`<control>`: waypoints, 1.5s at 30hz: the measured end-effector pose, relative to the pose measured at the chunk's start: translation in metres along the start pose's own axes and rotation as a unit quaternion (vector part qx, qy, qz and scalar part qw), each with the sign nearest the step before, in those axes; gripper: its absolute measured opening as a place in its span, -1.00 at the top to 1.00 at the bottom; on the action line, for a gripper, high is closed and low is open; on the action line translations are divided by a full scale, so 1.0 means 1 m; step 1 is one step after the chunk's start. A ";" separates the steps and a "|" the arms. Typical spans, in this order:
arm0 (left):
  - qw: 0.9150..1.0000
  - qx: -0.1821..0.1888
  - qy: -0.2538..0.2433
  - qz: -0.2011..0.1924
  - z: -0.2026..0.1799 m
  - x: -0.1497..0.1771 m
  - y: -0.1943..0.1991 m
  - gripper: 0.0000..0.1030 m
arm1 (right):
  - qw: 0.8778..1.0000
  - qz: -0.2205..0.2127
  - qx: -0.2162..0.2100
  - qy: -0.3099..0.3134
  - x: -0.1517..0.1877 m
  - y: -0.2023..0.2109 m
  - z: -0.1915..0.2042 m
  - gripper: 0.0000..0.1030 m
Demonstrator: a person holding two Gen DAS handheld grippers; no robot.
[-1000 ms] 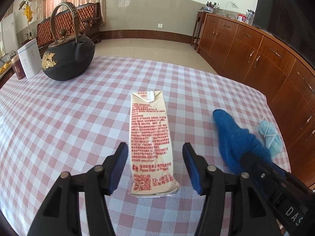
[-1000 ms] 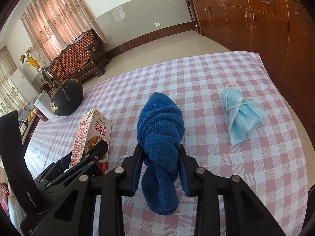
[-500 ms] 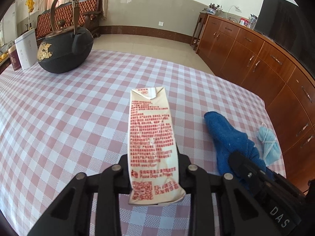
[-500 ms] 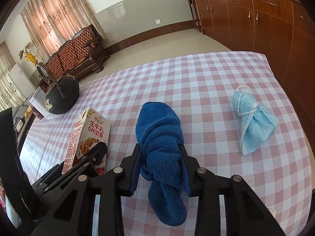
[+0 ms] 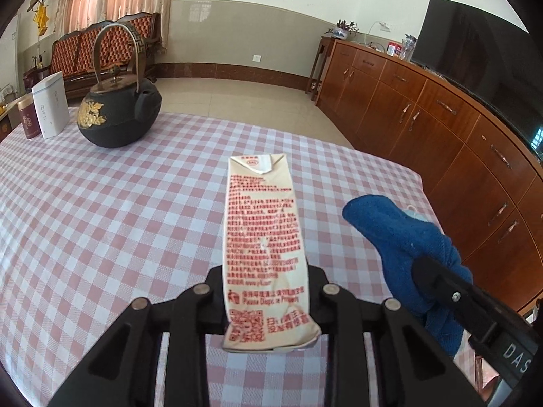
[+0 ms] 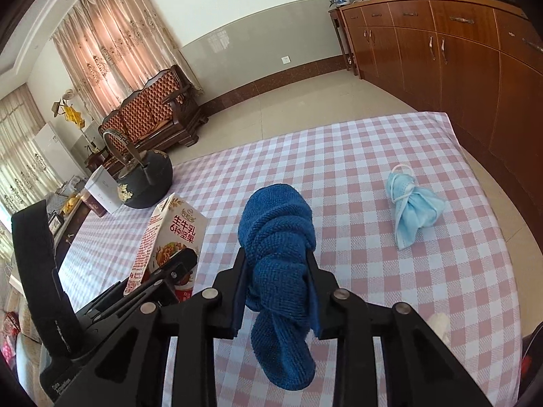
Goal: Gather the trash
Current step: 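Carry the milk carton and blue towel over the black bin and release both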
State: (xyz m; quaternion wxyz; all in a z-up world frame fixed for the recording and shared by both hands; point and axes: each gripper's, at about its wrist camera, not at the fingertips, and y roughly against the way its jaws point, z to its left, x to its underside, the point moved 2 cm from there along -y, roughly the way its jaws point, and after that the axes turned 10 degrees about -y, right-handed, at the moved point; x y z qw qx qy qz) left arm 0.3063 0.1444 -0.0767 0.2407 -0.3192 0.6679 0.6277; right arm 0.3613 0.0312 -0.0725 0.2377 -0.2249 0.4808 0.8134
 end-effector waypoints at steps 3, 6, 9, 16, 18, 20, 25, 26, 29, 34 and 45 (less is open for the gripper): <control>1.000 0.008 -0.005 -0.004 -0.008 0.011 0.019 0.42 | 1.000 -0.009 -0.006 0.006 0.011 0.028 -0.001 0.39; 1.000 0.016 -0.014 -0.008 -0.017 0.021 0.038 0.42 | 1.000 -0.019 -0.011 0.002 0.021 0.058 -0.009 0.39; 0.999 0.030 -0.023 -0.008 -0.029 0.029 0.055 0.42 | 0.999 -0.036 -0.013 -0.005 0.030 0.092 -0.019 0.39; 0.995 0.077 -0.062 -0.018 -0.084 0.040 0.090 0.43 | 0.996 -0.081 0.006 -0.033 0.048 0.171 -0.063 0.39; 0.992 0.096 -0.076 -0.018 -0.107 0.044 0.097 0.43 | 0.994 -0.096 0.019 -0.043 0.051 0.193 -0.081 0.39; 0.989 0.117 -0.092 -0.017 -0.130 0.047 0.101 0.43 | 0.992 -0.108 0.037 -0.052 0.056 0.212 -0.101 0.39; 0.976 0.173 -0.134 -0.004 -0.201 0.062 0.102 0.43 | 0.982 -0.137 0.088 -0.093 0.069 0.259 -0.161 0.39; 0.972 0.185 -0.142 0.000 -0.216 0.067 0.101 0.43 | 0.979 -0.143 0.100 -0.102 0.073 0.267 -0.174 0.39; 0.961 0.219 -0.167 0.015 -0.260 0.081 0.097 0.43 | 0.970 -0.153 0.133 -0.133 0.085 0.291 -0.213 0.39; 0.940 0.269 -0.205 0.044 -0.332 0.109 0.090 0.43 | 0.951 -0.159 0.186 -0.186 0.112 0.325 -0.281 0.39; 0.907 0.301 -0.272 0.111 -0.444 0.176 0.062 0.43 | 0.913 -0.139 0.250 -0.291 0.155 0.349 -0.409 0.39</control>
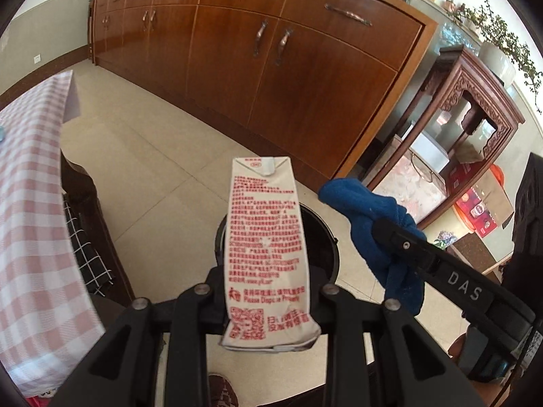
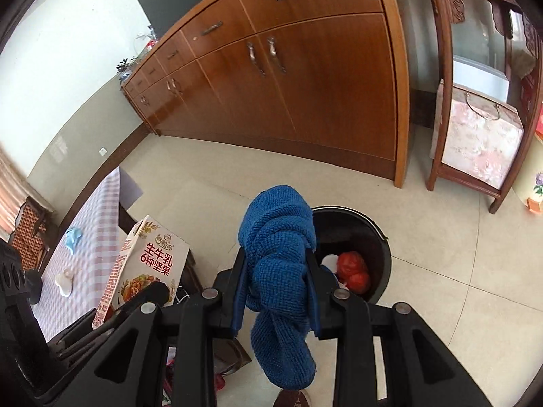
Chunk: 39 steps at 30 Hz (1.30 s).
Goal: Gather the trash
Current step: 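Carry the milk carton and blue towel over the black bin and release both, then bring both open tools back from the bin to the table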
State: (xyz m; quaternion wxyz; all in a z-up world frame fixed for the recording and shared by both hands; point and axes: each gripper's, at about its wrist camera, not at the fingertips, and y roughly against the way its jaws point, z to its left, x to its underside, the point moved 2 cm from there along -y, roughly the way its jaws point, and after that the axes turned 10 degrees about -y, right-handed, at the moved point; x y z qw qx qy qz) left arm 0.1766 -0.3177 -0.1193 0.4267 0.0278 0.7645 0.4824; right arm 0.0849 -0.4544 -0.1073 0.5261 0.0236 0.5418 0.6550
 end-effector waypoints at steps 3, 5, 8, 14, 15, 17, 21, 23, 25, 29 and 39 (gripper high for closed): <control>1.000 0.005 -0.005 0.022 -0.014 0.001 -0.020 0.43 | 1.000 0.017 0.012 -0.021 -0.005 -0.019 -0.021 0.39; 0.999 0.006 -0.003 0.033 -0.019 0.000 -0.032 0.43 | 0.999 0.027 0.022 -0.030 -0.007 -0.030 -0.033 0.39; 0.999 0.003 -0.006 0.045 -0.026 -0.001 -0.048 0.43 | 0.998 0.040 0.031 -0.043 -0.011 -0.046 -0.047 0.38; 0.998 0.000 -0.006 0.063 -0.030 -0.003 -0.075 0.42 | 0.994 0.075 0.033 -0.077 -0.022 -0.082 -0.066 0.38; 0.998 0.003 -0.003 0.066 -0.028 -0.003 -0.077 0.42 | 0.993 0.078 0.037 -0.077 -0.023 -0.087 -0.067 0.38; 0.997 0.006 0.001 0.072 -0.028 -0.004 -0.086 0.41 | 0.992 0.085 0.042 -0.082 -0.025 -0.097 -0.069 0.36; 0.997 0.010 0.000 0.075 -0.028 -0.006 -0.096 0.28 | 0.990 0.090 0.044 -0.096 -0.026 -0.107 -0.071 0.21; 0.997 0.008 -0.001 0.078 -0.028 -0.007 -0.101 -0.09 | 0.990 0.088 0.049 -0.101 -0.028 -0.109 -0.073 0.07; 0.997 0.009 0.002 0.074 -0.027 -0.009 -0.101 -0.23 | 0.989 0.081 0.055 -0.109 -0.029 -0.109 -0.075 0.02; 0.998 0.001 -0.004 0.067 -0.026 -0.012 -0.092 -0.23 | 0.989 0.062 0.052 -0.123 -0.032 -0.099 -0.078 0.01; 0.999 -0.052 -0.016 0.003 0.002 -0.018 -0.008 -0.23 | 0.997 0.027 0.020 -0.067 -0.021 -0.050 -0.033 0.01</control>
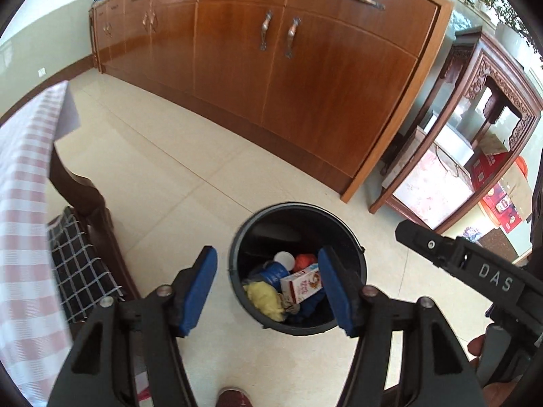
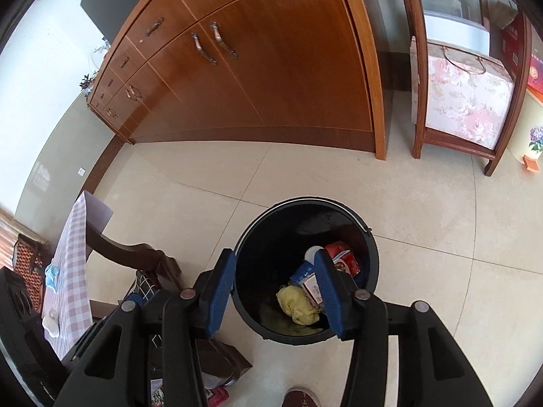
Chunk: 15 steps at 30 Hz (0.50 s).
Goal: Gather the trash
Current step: 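Bring both open tools back from the bin to the table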
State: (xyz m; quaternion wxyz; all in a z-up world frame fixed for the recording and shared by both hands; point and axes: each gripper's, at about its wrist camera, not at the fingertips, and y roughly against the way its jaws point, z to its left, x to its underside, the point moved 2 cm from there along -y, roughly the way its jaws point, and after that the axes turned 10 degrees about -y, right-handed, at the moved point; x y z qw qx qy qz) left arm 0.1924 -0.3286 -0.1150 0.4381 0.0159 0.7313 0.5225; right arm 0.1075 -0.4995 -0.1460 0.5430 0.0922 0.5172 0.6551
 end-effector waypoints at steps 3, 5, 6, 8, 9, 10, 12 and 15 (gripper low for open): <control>0.999 -0.024 0.005 -0.021 0.015 0.000 0.026 -0.23 | 0.999 -0.011 -0.011 0.030 0.010 0.017 0.023 0.01; 0.999 -0.039 0.006 -0.033 0.024 0.000 0.044 -0.23 | 0.998 -0.019 -0.019 0.048 0.017 0.029 0.038 -0.02; 0.998 -0.046 0.009 -0.038 0.029 0.000 0.052 -0.23 | 0.998 -0.024 -0.022 0.058 0.020 0.035 0.047 -0.04; 0.997 -0.061 0.016 -0.052 0.039 0.003 0.069 -0.23 | 0.996 -0.035 -0.027 0.080 0.028 0.046 0.064 -0.14; 0.996 -0.070 0.020 -0.059 0.045 0.005 0.079 -0.23 | 0.994 -0.041 -0.029 0.092 0.032 0.052 0.073 -0.19; 0.995 -0.077 0.024 -0.065 0.051 0.007 0.087 -0.23 | 0.993 -0.046 -0.031 0.103 0.037 0.056 0.082 -0.20; 0.992 -0.092 0.035 -0.074 0.066 0.012 0.102 -0.23 | 0.990 -0.052 -0.042 0.125 0.047 0.064 0.099 -0.21; 0.988 -0.115 0.057 -0.081 0.089 0.021 0.119 -0.23 | 0.985 -0.050 -0.061 0.155 0.064 0.072 0.128 -0.21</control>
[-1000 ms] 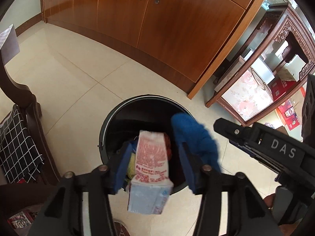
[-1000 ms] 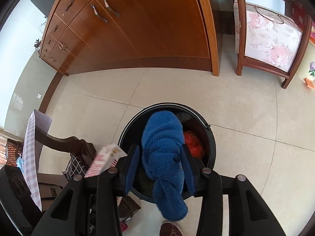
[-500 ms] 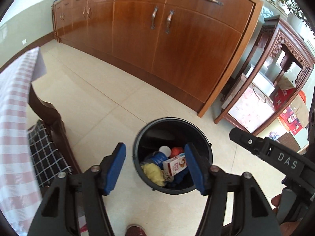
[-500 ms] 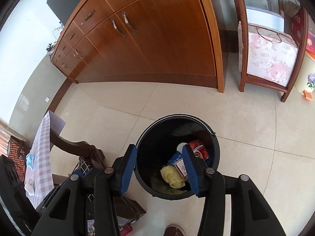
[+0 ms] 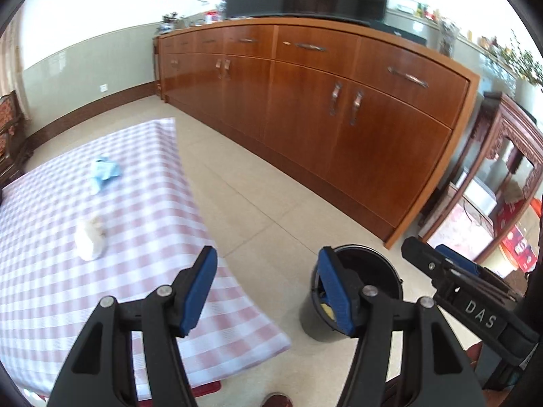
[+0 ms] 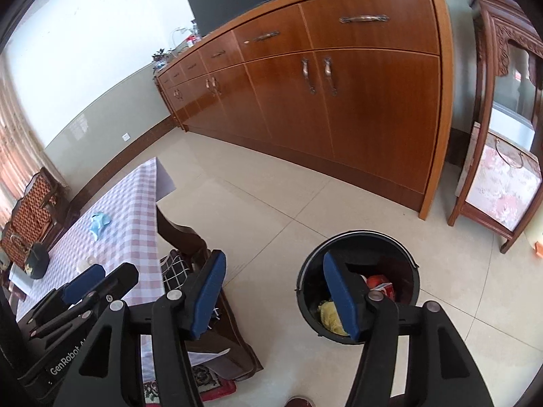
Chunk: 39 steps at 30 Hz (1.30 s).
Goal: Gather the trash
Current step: 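Bring both open tools back from the bin to the table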
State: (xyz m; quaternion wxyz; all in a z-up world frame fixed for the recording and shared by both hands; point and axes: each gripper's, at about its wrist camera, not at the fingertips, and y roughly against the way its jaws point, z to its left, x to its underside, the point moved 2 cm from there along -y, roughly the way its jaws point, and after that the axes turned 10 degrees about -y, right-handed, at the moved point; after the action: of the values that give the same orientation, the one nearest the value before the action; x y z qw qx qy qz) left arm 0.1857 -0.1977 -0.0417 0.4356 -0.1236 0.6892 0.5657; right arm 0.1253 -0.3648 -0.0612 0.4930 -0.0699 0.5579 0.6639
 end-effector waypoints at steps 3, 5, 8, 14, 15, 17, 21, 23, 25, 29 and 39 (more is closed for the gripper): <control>0.999 -0.034 0.018 -0.009 0.029 0.005 0.011 -0.23 | 0.999 0.000 -0.018 0.026 0.008 0.000 0.032 -0.21; 0.998 -0.056 0.030 -0.011 0.048 0.010 0.017 -0.23 | 0.999 0.002 -0.027 0.045 0.013 -0.002 0.053 -0.21; 0.995 -0.082 0.054 -0.014 0.079 0.018 0.026 -0.23 | 0.997 0.006 -0.038 0.070 0.022 -0.007 0.082 -0.21; 0.988 -0.123 0.091 -0.005 0.125 0.034 0.023 -0.23 | 0.991 0.011 -0.061 0.116 0.037 -0.021 0.135 -0.22; 0.987 -0.126 0.097 -0.001 0.132 0.037 0.020 -0.23 | 0.990 0.013 -0.066 0.121 0.039 -0.023 0.142 -0.22; 0.986 -0.130 0.106 0.006 0.143 0.042 0.014 -0.23 | 0.989 0.018 -0.074 0.128 0.042 -0.030 0.156 -0.22; 0.985 -0.132 0.110 0.019 0.156 0.047 0.000 -0.23 | 0.986 0.030 -0.085 0.139 0.049 -0.046 0.177 -0.23; 0.985 -0.130 0.111 0.025 0.159 0.049 -0.004 -0.23 | 0.986 0.037 -0.088 0.140 0.052 -0.053 0.185 -0.23; 0.985 -0.128 0.115 0.028 0.162 0.048 -0.009 -0.23 | 0.985 0.040 -0.091 0.140 0.053 -0.059 0.190 -0.23; 0.985 -0.124 0.119 0.033 0.163 0.043 -0.021 -0.23 | 0.985 0.047 -0.091 0.140 0.053 -0.074 0.199 -0.23; 0.984 -0.112 0.129 0.053 0.171 0.043 -0.053 0.05 | 0.985 0.055 -0.085 0.141 0.046 -0.100 0.211 -0.23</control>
State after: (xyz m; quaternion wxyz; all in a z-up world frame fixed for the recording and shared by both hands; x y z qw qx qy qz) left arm 0.2743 -0.0494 -0.1065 0.2961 -0.2069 0.6773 0.6409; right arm 0.2718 -0.1777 -0.0807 0.3641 -0.1737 0.5669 0.7183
